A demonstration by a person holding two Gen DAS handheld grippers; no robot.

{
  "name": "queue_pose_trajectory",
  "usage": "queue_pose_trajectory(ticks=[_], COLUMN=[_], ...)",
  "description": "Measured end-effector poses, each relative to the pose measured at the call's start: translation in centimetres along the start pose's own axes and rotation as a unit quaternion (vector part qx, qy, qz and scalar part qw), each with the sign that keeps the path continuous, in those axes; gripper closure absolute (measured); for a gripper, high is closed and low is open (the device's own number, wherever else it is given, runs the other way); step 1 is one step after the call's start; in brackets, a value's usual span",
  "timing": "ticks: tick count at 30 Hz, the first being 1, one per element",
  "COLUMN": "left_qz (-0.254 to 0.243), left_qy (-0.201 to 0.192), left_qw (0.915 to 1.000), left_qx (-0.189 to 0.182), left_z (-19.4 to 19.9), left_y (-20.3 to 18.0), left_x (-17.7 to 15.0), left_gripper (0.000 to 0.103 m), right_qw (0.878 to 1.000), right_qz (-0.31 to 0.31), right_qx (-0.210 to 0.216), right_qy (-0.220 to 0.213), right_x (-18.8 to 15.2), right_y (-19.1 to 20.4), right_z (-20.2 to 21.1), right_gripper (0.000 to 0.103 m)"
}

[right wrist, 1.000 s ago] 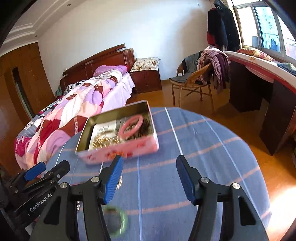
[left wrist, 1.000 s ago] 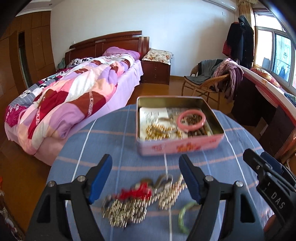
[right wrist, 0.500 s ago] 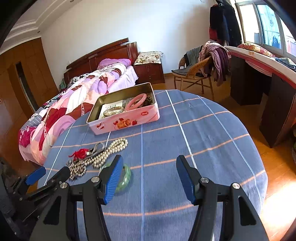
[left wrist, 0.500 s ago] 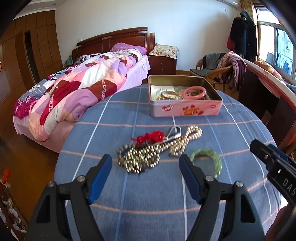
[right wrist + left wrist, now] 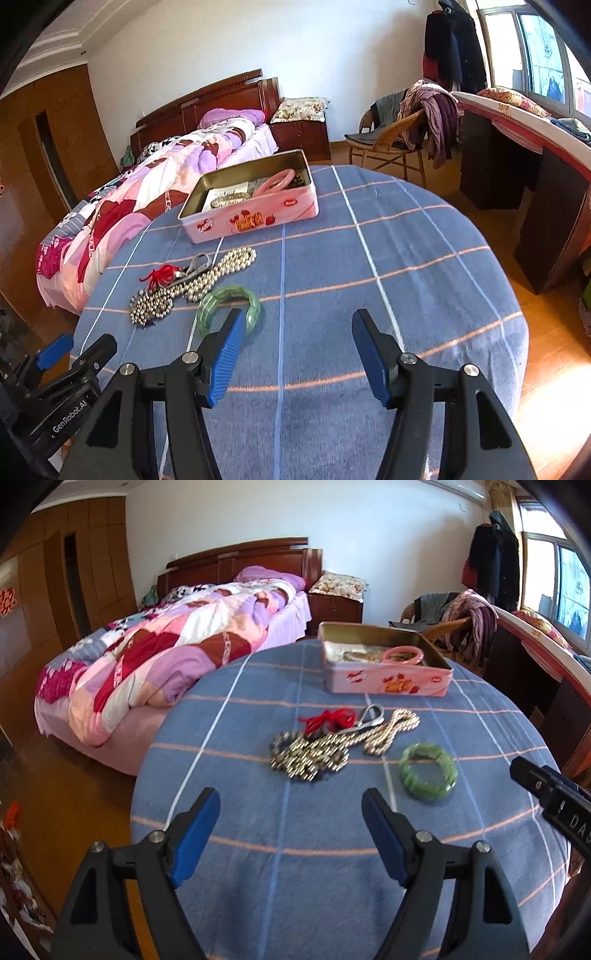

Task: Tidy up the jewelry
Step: 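Withdraw both open grippers from the tin toward the remaining jewelry, then grasp the green jade bangle with the right gripper while left grasps the red-tasseled chain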

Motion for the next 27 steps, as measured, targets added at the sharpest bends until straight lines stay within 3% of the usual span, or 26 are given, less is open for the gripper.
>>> queue_pose_trajectory(ticks=[7, 16, 19, 27], left_qz=[0.04, 0.037, 0.039, 0.029], left_qy=[0.011, 0.008, 0.008, 0.007], left_qw=[0.9991, 0.999, 0.9988, 0.9992], left_qx=[-0.011, -0.021, -0.027, -0.025], left_z=[-0.4, -0.5, -0.5, -0.6], left_y=[1.8, 2.0, 2.0, 2.2], left_x=[-0.9, -0.9, -0.7, -0.3], left_gripper=[0.022, 0.022, 0.022, 0.022], right_qw=[1.0, 0.999, 0.999, 0.996], right_qz=[0.013, 0.019, 0.016, 0.059], right_qx=[0.008, 0.025, 0.028, 0.035], right_qy=[0.009, 0.018, 0.027, 0.051], right_x=[-0.6, -0.4, -0.2, 1.3], right_y=[0.6, 1.1, 1.2, 5.0], right_z=[-0.5, -1.3, -1.9, -5.0], right_gripper=[0.043, 0.043, 0.049, 0.053])
Point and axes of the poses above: each gripper's, at about its wrist camera, not at the fingertips, and z roughly against the way its jaws point, y to its left, x to its top, the point moved 1 cm from there along -z, roughly the way its jaws point, and after that the axes turned 14 degrees about -x, right-handed, at the moved point
